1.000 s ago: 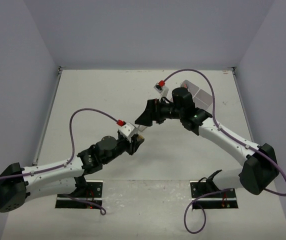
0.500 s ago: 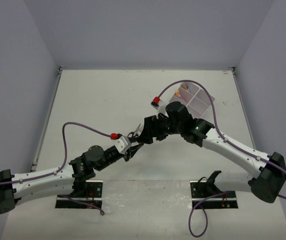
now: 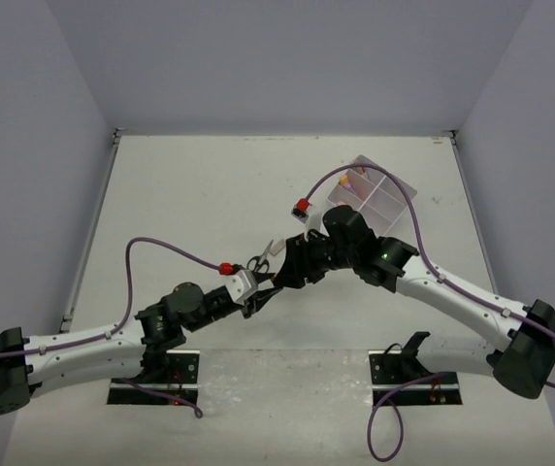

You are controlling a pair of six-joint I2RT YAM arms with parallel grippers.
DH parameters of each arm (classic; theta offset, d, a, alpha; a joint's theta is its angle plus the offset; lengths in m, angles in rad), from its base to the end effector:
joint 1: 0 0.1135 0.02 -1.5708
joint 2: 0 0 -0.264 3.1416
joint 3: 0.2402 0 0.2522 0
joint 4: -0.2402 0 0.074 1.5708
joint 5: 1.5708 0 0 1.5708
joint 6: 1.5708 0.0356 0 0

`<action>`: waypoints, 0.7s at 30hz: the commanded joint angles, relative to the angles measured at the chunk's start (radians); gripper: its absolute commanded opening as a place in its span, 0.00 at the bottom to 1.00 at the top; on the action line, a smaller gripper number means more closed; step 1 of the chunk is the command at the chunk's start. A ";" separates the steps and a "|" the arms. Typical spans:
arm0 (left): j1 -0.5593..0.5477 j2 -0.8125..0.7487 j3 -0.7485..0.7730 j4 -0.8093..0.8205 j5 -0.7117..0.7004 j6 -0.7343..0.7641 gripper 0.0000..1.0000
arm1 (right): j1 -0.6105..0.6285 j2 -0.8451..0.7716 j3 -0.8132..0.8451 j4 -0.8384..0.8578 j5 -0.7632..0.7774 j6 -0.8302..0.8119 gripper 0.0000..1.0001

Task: Sort the stationery into containers
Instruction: Pick up the stationery from the center of the board, then place the stationery in the storage box.

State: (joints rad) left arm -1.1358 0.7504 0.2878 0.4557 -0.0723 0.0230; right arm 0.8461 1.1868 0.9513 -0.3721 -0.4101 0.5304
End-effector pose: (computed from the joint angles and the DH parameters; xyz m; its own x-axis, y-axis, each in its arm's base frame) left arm 0.0792 -0.1643 0.2371 0.0172 0.0174 -0.9997 0.8739 0.4855 0.0235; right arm 0.1623 0.2047 0.2986 -0.7836 -0.1851 -0.5931 -0.5880 0.5292 0.6117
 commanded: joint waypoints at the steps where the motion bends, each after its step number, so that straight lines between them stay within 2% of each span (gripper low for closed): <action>1: -0.005 0.004 0.026 0.071 0.034 0.018 0.00 | 0.013 0.027 -0.016 0.069 -0.070 -0.001 0.39; 3: -0.005 0.004 0.025 0.072 0.027 0.019 0.00 | 0.018 0.032 -0.017 0.078 -0.093 0.005 0.32; 4: -0.005 0.003 0.022 0.069 0.023 0.022 0.00 | 0.026 0.038 -0.012 0.082 -0.104 0.006 0.23; 6: -0.005 -0.002 0.017 0.066 0.015 0.025 0.00 | 0.036 0.045 -0.005 0.076 -0.109 0.006 0.21; 9: -0.005 -0.011 0.013 0.061 -0.002 0.032 0.00 | 0.043 0.043 0.005 0.065 -0.113 0.002 0.00; 12: -0.005 -0.018 0.010 0.053 -0.037 0.035 0.00 | 0.045 0.036 0.011 0.056 -0.102 -0.002 0.00; 13: -0.005 -0.019 0.009 0.052 -0.050 0.032 0.05 | 0.045 0.035 0.014 0.050 -0.091 -0.008 0.00; 15: -0.005 -0.023 0.005 0.050 -0.084 0.023 0.40 | 0.045 0.027 0.020 0.039 -0.057 -0.018 0.00; 16: -0.005 -0.022 0.005 0.049 -0.103 0.014 0.41 | 0.045 0.027 0.021 0.037 -0.048 -0.021 0.00; 18: -0.005 -0.019 0.011 0.038 -0.172 -0.011 0.89 | 0.043 0.024 0.032 0.031 0.003 -0.037 0.00; 19: -0.005 -0.017 0.015 0.027 -0.189 -0.012 0.99 | 0.039 0.026 0.036 0.024 0.022 -0.048 0.00; 21: -0.005 -0.016 0.025 0.005 -0.234 -0.050 1.00 | 0.007 0.032 0.049 0.014 0.083 -0.076 0.00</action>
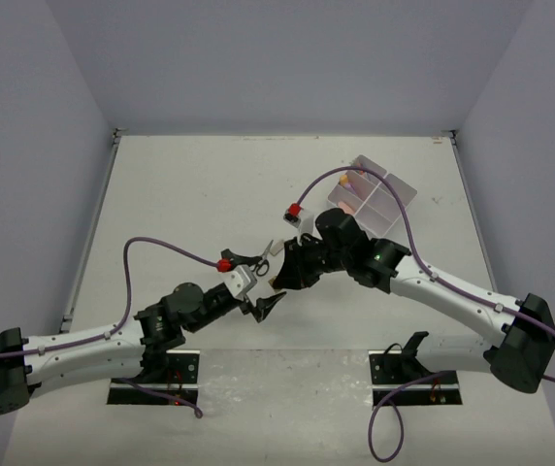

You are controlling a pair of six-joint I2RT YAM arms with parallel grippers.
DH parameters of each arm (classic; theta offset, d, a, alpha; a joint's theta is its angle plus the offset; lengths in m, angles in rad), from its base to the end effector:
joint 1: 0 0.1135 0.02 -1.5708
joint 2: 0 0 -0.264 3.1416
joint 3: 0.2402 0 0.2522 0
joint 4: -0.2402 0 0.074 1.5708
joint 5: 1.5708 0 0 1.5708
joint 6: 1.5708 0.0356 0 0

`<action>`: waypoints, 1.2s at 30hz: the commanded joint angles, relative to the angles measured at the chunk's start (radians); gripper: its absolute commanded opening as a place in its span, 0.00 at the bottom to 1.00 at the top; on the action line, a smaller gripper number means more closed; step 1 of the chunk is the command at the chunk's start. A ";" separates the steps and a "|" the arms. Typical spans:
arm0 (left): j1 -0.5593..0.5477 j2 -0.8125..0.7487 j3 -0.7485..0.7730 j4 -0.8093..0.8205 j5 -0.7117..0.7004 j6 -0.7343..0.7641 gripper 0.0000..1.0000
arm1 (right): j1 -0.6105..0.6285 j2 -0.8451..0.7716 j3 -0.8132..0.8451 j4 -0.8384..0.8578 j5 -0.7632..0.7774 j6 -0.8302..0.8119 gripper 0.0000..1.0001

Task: Sort the stationery into containers
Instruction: Place the stationery in the storage box.

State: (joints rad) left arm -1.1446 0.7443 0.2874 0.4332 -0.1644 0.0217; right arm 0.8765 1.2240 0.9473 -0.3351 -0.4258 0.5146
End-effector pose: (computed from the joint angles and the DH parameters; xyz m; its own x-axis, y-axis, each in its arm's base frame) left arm 0.0802 -0.1626 0.2355 0.0082 0.0337 -0.9994 0.8306 0.5562 0.0256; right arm 0.1611 0.2165 0.2915 -0.7709 -0.2253 -0.5958 -0.6167 0.4983 0.6094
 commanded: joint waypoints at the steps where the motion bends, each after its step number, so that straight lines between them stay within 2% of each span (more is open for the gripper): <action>1: 0.003 -0.011 0.035 0.008 -0.169 -0.084 1.00 | -0.060 0.001 0.062 -0.036 0.129 -0.077 0.00; 5: 0.003 -0.026 0.107 -0.154 -0.239 -0.214 1.00 | -0.214 0.018 0.091 -0.092 0.169 -0.154 0.00; 6: 0.003 -0.033 0.126 -0.195 -0.274 -0.272 1.00 | -0.263 0.019 0.113 -0.107 0.248 -0.171 0.00; 7: 0.003 -0.035 0.157 -0.254 -0.308 -0.278 1.00 | -0.285 0.021 0.132 -0.126 0.255 -0.193 0.00; 9: 0.003 -0.032 0.269 -0.488 -0.413 -0.454 1.00 | -0.324 0.038 0.182 -0.175 0.379 -0.258 0.00; 10: 0.003 -0.031 0.318 -0.575 -0.422 -0.465 1.00 | -0.338 0.047 0.203 -0.192 0.406 -0.279 0.00; 11: 0.003 -0.020 0.361 -0.733 -0.474 -0.548 1.00 | -0.349 0.064 0.221 -0.213 0.448 -0.306 0.00; 12: 0.003 -0.011 0.431 -0.809 -0.507 -0.604 1.00 | -0.365 0.071 0.251 -0.221 0.469 -0.310 0.00; 15: 0.003 -0.034 0.512 -0.949 -0.475 -0.611 1.00 | -0.384 0.102 0.312 -0.234 0.445 -0.347 0.00; 17: 0.003 -0.062 0.537 -1.021 -0.442 -0.604 1.00 | -0.386 0.136 0.345 -0.253 0.578 -0.453 0.00; 19: 0.003 -0.094 0.539 -1.050 -0.399 -0.569 1.00 | -0.402 0.186 0.366 -0.255 0.776 -0.563 0.00; 23: 0.003 -0.137 0.485 -1.030 -0.386 -0.495 1.00 | -0.439 0.319 0.429 -0.257 0.911 -0.675 0.00; 36: 0.003 -0.157 0.466 -1.036 -0.392 -0.500 1.00 | -0.499 0.380 0.375 -0.239 0.904 -0.671 0.00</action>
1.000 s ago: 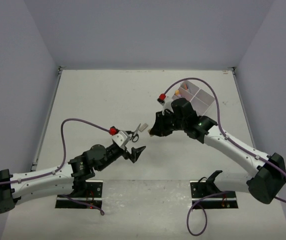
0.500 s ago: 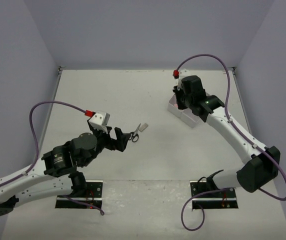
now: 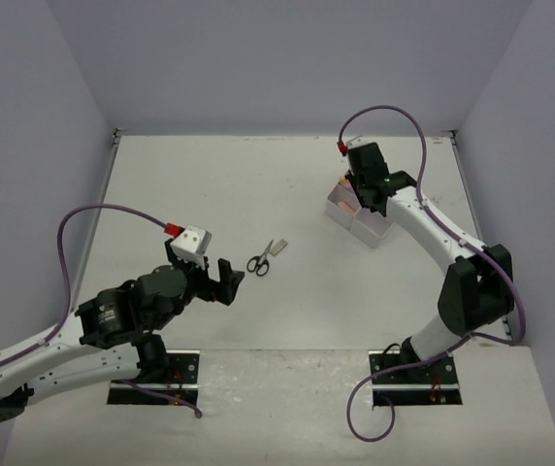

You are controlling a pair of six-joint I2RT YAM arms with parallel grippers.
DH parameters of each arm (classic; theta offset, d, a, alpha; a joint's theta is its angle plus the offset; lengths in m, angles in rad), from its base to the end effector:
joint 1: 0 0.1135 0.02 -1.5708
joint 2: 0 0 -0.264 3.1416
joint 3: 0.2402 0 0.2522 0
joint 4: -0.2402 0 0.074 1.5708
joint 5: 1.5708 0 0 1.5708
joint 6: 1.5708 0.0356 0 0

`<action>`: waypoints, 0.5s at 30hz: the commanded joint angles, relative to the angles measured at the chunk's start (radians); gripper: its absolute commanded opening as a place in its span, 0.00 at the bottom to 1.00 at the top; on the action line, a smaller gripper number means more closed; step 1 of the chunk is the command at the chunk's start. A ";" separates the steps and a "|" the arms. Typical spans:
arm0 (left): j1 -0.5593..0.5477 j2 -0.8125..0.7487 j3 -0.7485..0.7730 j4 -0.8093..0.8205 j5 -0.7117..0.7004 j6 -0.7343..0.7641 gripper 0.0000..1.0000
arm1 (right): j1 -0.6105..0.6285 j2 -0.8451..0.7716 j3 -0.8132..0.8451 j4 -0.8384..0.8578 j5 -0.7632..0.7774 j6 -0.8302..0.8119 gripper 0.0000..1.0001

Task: Sort the stationery into containers
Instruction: Place the stationery in the storage box.

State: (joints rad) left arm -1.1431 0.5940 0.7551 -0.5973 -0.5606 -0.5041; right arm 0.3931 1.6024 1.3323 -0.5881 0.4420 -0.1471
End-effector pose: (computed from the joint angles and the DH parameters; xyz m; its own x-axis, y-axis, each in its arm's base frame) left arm 0.0702 -0.1084 0.3158 -0.4291 -0.0449 -0.9021 0.4151 0.8772 -0.2411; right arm 0.3290 0.1199 0.2895 -0.6785 -0.4248 -0.5993 -0.1894 0.8894 -0.4160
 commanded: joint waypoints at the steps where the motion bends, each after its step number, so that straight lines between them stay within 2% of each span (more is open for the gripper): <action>1: 0.002 -0.007 -0.002 -0.006 0.005 0.026 1.00 | -0.018 0.007 -0.012 0.014 0.029 -0.009 0.03; 4: 0.002 -0.008 -0.003 -0.007 -0.001 0.022 1.00 | -0.030 0.037 -0.015 0.014 0.041 -0.011 0.09; 15: 0.002 -0.003 -0.008 -0.007 0.009 0.018 1.00 | -0.066 0.110 -0.007 0.014 0.138 0.012 0.15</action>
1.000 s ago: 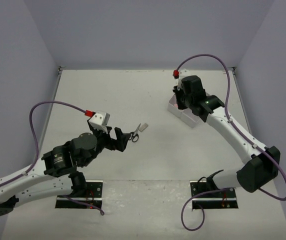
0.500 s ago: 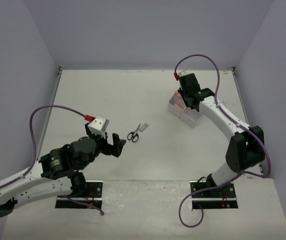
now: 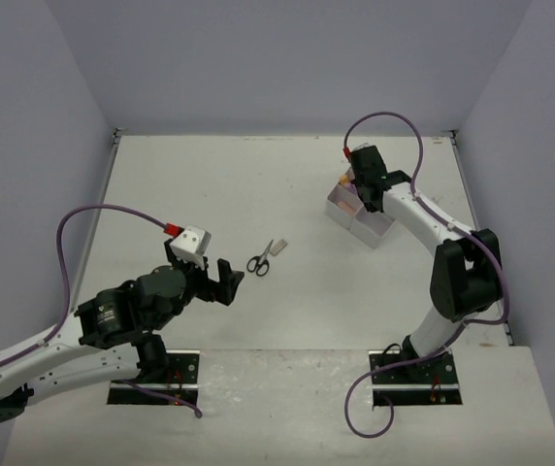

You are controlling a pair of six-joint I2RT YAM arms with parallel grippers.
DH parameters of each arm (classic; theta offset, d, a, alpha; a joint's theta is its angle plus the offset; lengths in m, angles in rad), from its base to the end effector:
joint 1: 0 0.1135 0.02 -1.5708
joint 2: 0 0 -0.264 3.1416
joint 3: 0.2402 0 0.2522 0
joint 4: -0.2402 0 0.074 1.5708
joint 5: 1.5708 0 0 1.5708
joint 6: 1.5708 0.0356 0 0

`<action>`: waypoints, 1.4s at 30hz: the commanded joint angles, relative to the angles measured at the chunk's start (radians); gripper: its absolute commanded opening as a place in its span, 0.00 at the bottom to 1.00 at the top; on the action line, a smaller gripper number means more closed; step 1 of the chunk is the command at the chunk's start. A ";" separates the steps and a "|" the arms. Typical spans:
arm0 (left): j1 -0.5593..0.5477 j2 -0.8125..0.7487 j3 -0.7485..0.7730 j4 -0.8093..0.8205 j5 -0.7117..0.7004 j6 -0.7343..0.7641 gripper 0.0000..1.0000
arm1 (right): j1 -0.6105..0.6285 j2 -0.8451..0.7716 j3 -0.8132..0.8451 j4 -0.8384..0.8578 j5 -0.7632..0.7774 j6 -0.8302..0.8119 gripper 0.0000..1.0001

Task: Sort the stationery into containers
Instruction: Place the stationery in the storage box, then pick up the stationery from the center of the board.

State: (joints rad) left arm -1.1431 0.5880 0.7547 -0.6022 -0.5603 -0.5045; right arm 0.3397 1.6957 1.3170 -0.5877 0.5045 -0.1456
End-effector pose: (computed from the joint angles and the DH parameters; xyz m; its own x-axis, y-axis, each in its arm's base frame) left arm 0.0696 -0.1072 0.3158 -0.4291 -0.0457 -0.9021 0.4152 0.8769 -0.2420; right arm 0.3475 0.1045 0.2541 -0.7629 -0.4043 -0.5045 -0.1449 0.8674 -0.4760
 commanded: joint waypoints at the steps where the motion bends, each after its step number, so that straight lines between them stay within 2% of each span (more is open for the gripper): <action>1: 0.002 0.005 -0.008 -0.001 0.012 0.020 1.00 | -0.015 0.021 0.010 0.013 0.078 0.013 0.17; 3: 0.002 0.007 -0.006 0.001 0.016 0.023 1.00 | -0.015 0.027 0.011 0.014 0.077 0.014 0.25; 4: 0.002 0.009 -0.006 0.001 0.016 0.023 1.00 | -0.016 0.028 0.013 0.013 0.083 0.014 0.25; 6: 0.002 0.009 -0.009 0.003 0.020 0.025 1.00 | -0.015 0.030 0.014 0.011 0.089 0.015 0.36; 9: 0.002 0.010 -0.009 0.007 0.027 0.029 1.00 | -0.016 0.026 0.046 -0.034 0.063 0.046 0.46; 14: 0.002 0.009 -0.008 0.009 0.029 0.032 1.00 | 0.015 -0.046 0.088 -0.091 -0.014 0.088 0.49; 17: 0.002 0.003 -0.006 0.007 0.021 0.031 1.00 | 0.074 -0.120 0.095 -0.090 -0.077 0.103 0.53; 19: 0.002 -0.007 -0.004 0.000 -0.005 0.022 1.00 | 0.199 -0.176 0.073 -0.057 -0.200 0.048 0.58; 21: 0.002 -0.019 0.000 -0.009 -0.026 0.011 1.00 | 0.297 -0.191 0.053 -0.041 -0.315 -0.023 0.54; 22: 0.002 -0.024 0.000 -0.013 -0.040 0.008 1.00 | 0.333 -0.182 0.048 -0.030 -0.423 -0.088 0.54; 24: 0.002 -0.029 0.006 -0.023 -0.054 0.006 1.00 | 0.407 -0.147 0.041 -0.028 -0.567 -0.185 0.54; 25: 0.002 -0.028 0.014 -0.033 -0.055 0.006 1.00 | 0.449 -0.127 0.051 -0.032 -0.591 -0.219 0.56; 27: 0.002 -0.018 0.030 -0.057 -0.058 0.005 1.00 | 0.479 -0.022 0.098 -0.024 -0.517 -0.172 0.66; 29: 0.002 -0.010 0.035 -0.061 -0.072 0.003 1.00 | 0.489 0.060 0.202 -0.068 -0.488 -0.088 0.71; 31: 0.002 -0.014 0.017 -0.040 -0.083 0.020 1.00 | 0.491 0.121 0.229 -0.060 -0.499 -0.088 0.76; 33: 0.002 -0.013 0.012 -0.038 -0.083 0.023 1.00 | 0.490 0.125 0.181 -0.007 -0.535 -0.148 0.77; 36: 0.002 -0.020 0.006 -0.025 -0.067 0.033 1.00 | 0.490 0.110 0.116 0.059 -0.578 -0.331 0.78; 42: 0.002 -0.014 -0.005 -0.013 -0.053 0.040 1.00 | 0.470 0.239 0.144 0.089 -0.526 -0.557 0.74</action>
State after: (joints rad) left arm -1.1431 0.5705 0.7551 -0.6380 -0.6104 -0.4884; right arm 0.8285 1.8656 1.4240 -0.5637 -0.0264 -0.4922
